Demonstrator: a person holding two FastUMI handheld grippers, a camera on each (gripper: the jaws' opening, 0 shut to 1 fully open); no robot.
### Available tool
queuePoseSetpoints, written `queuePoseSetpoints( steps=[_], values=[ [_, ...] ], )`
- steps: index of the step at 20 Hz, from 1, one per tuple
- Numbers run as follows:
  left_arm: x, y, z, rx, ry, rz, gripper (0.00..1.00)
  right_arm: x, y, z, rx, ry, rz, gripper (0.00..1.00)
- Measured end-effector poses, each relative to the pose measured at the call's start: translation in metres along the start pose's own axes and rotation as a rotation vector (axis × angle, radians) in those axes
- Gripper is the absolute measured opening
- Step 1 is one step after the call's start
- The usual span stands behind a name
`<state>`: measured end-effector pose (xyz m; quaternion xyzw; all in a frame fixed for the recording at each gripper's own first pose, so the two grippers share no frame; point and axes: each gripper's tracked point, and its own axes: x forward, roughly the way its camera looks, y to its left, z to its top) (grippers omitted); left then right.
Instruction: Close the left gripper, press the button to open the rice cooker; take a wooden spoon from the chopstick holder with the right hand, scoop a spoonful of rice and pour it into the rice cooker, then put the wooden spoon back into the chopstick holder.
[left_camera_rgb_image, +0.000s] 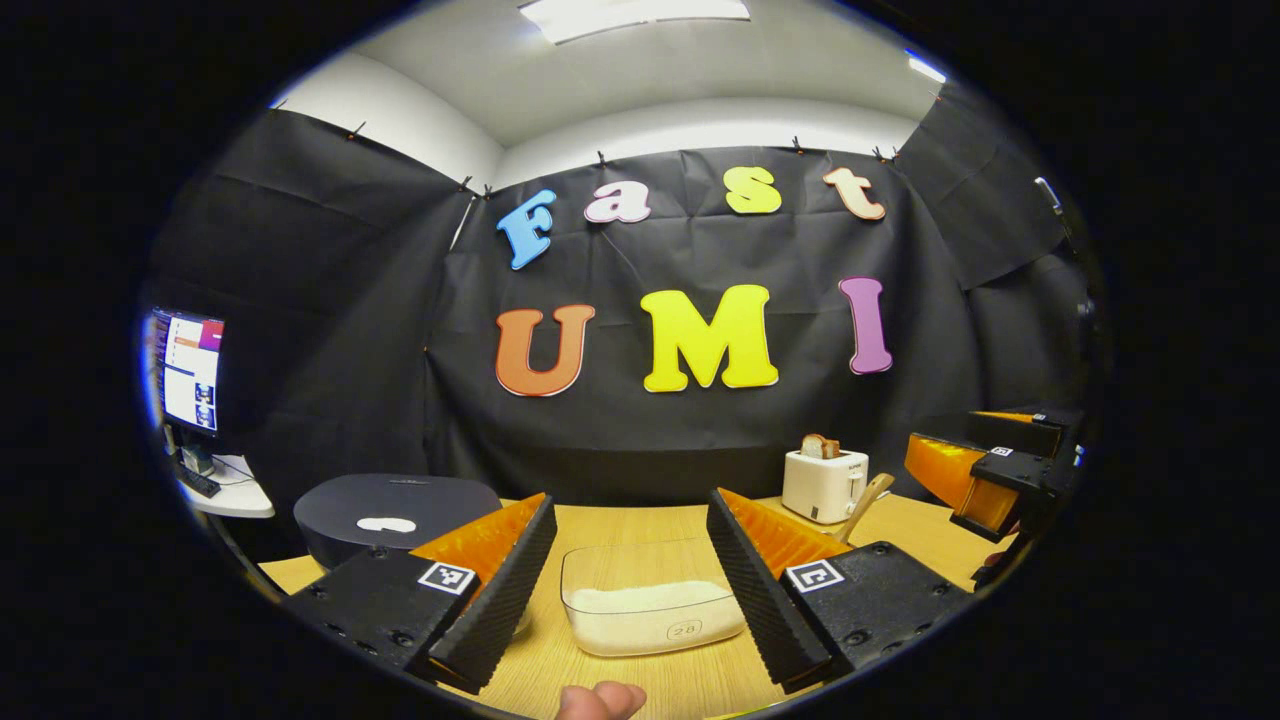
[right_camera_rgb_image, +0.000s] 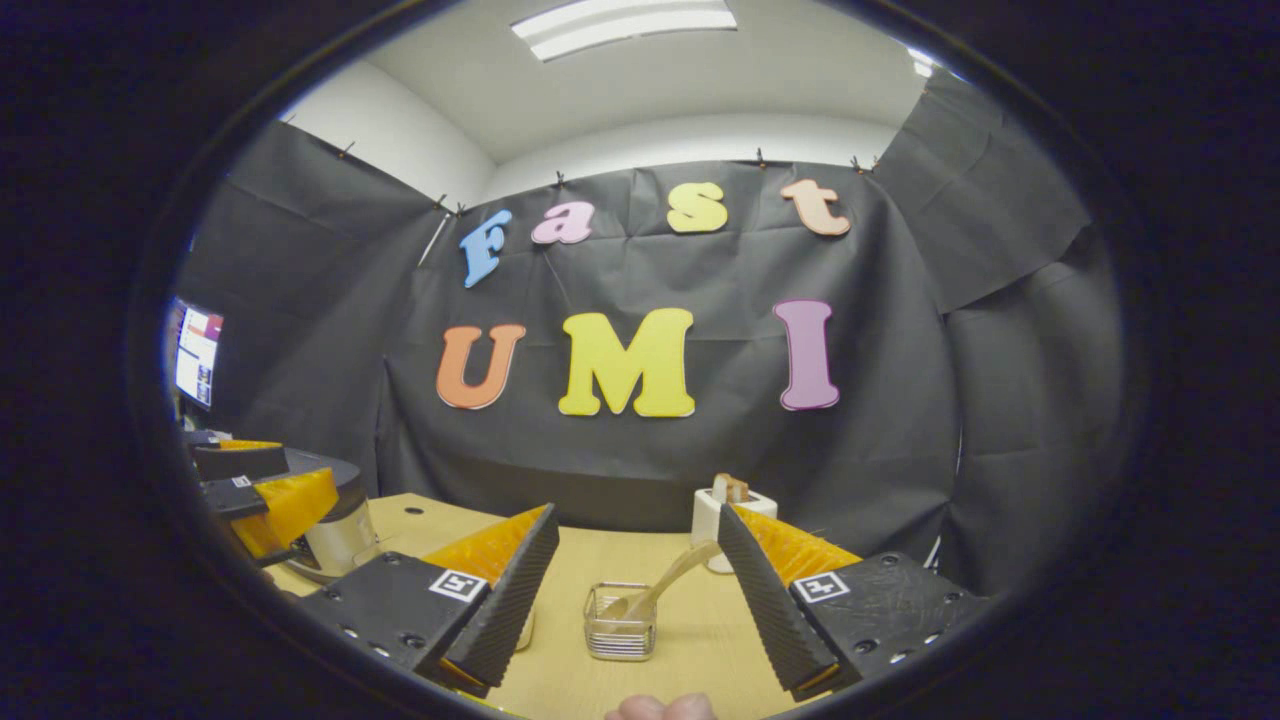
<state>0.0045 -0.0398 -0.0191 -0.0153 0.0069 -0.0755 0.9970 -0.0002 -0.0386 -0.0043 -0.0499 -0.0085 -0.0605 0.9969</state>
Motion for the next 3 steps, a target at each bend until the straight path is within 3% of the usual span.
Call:
queuePoseSetpoints(
  steps=[3],
  values=[
    [0.003,-0.012,-0.007,0.035,0.006,-0.049,0.96,-0.002,0.008,-0.014,0.013,0.041,-0.003,0.95]
  ],
)
